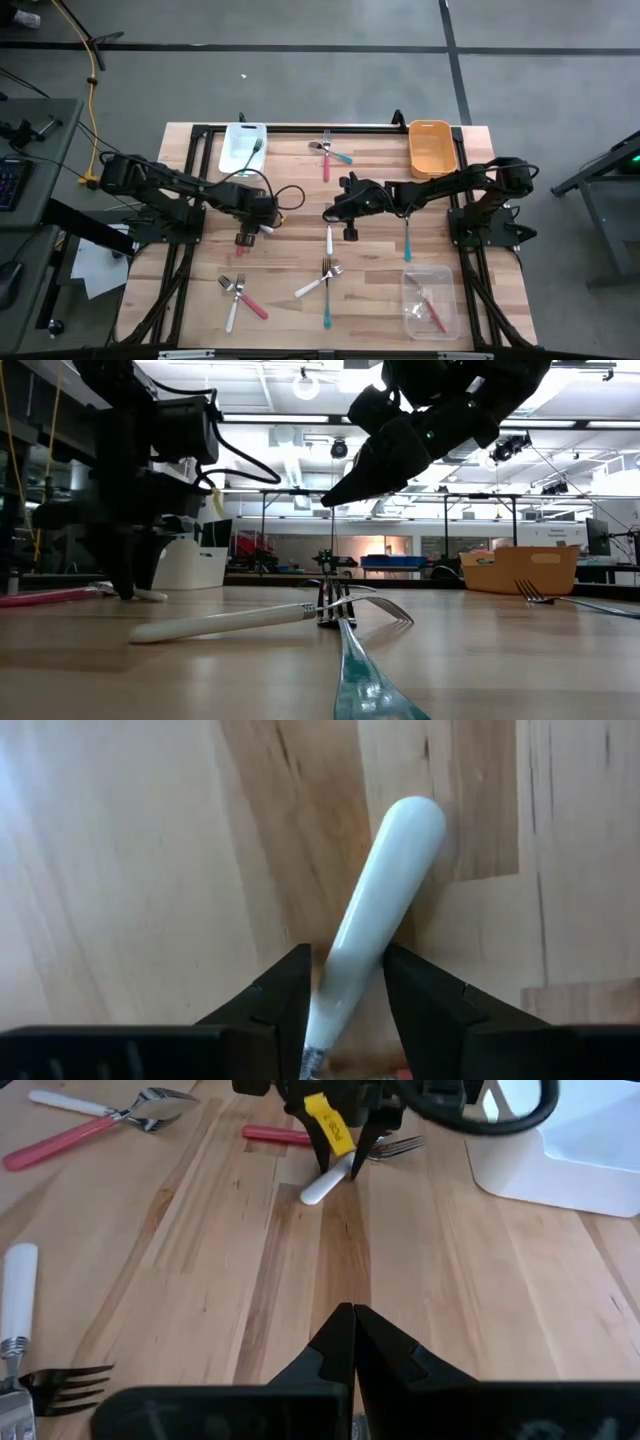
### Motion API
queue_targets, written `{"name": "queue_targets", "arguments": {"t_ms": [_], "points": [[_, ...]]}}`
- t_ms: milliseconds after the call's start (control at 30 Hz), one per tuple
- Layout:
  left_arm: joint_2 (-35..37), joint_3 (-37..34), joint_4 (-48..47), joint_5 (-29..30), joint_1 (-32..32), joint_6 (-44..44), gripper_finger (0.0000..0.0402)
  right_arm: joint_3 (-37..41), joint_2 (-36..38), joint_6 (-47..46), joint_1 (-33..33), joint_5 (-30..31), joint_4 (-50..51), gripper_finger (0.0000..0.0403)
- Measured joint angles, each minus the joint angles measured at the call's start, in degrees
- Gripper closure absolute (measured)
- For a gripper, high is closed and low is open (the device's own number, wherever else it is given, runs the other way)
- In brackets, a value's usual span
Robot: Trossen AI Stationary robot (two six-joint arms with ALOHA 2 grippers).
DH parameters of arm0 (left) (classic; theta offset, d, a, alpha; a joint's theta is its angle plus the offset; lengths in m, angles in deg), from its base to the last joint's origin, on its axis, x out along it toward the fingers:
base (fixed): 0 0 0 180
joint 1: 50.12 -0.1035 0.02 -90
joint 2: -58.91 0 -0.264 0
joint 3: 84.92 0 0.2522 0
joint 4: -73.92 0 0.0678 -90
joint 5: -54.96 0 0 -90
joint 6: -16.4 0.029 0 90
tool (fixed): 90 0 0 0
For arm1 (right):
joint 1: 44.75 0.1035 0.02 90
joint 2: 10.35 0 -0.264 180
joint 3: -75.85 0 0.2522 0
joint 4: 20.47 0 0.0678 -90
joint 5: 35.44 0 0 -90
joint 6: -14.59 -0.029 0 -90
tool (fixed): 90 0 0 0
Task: Sort silverware by color (type)
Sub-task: Put the middle left white fork into the yellow bin
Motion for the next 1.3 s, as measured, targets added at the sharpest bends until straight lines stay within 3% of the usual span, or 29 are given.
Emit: {"name": "queue_targets", "arguments": {"t_ms": [367, 633, 967, 1067, 1200, 1300], "points": [[-2.7, 0.2, -0.7, -1.4, 0.0, 2.2, 0.0298, 0.0, 0.0, 0.0, 2.0, -0.1, 0.2, 0.0402], [-2.7, 0.3, -2.4, -2.7, 0.0, 3.0, 0.0358, 0.0, 0.0, -0.1, 3.4, -0.2, 0.2, 0.0402], [-3.2, 6.9, -10.0, -3.0, 0.1, 3.6, 0.0358, 0.0, 0.0, 0.3, 3.4, 0.5, 0.4, 0.0402], [-3.2, 7.4, -12.0, -5.8, 0.0, 1.1, 0.0358, 0.0, 1.6, 1.8, 3.4, 1.2, 4.2, 0.0402], [-2.3, 7.5, -10.7, -7.0, 0.2, -2.2, 0.0358, 0.0, 5.0, 1.6, 3.3, 2.7, 8.7, 0.0402], [-0.7, 7.4, -9.0, -6.9, 0.2, -4.6, 0.0358, 1.4, 6.3, 1.8, 3.2, 3.0, 6.4, 0.0402]]}}
